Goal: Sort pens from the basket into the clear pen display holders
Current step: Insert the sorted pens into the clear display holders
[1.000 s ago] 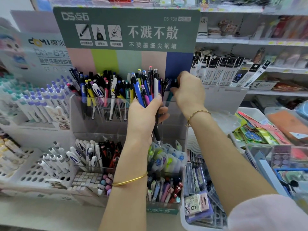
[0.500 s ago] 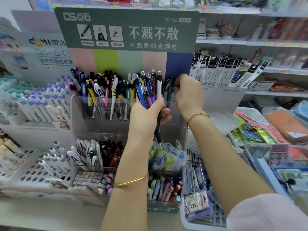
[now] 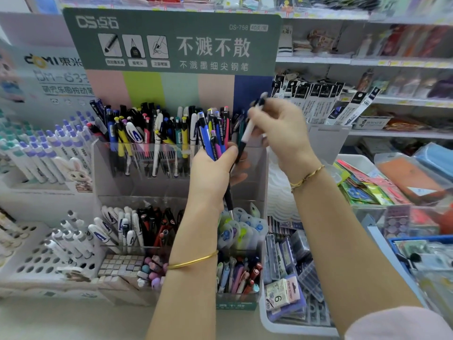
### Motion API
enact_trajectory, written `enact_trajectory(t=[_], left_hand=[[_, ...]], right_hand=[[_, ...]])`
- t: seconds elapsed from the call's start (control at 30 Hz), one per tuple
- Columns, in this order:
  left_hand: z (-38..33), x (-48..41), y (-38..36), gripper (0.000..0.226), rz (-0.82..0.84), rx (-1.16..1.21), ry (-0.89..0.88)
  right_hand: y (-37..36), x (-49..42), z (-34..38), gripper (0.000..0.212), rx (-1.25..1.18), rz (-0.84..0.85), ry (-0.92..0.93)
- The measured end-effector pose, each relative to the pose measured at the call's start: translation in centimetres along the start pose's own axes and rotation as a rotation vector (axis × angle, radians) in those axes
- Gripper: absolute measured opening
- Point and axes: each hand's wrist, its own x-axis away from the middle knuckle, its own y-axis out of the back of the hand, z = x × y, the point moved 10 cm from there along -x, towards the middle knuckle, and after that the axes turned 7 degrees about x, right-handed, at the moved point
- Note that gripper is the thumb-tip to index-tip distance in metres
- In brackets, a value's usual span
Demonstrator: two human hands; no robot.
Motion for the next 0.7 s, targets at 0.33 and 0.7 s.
enact_trajectory(t=[0.33, 0.7], left_hand=[[0.1, -0.1, 0.3, 0.01, -0.037, 0.022, 0.001], [-0.4, -0.2, 0.3, 0.015, 0.005, 0.07, -0.009]], right_hand=[[1.5, -2.0, 0.6, 0.015, 0.403, -0.293, 0.165], [-1.1, -3.4, -2.4, 0.016, 0.986, -0.199, 0.029]])
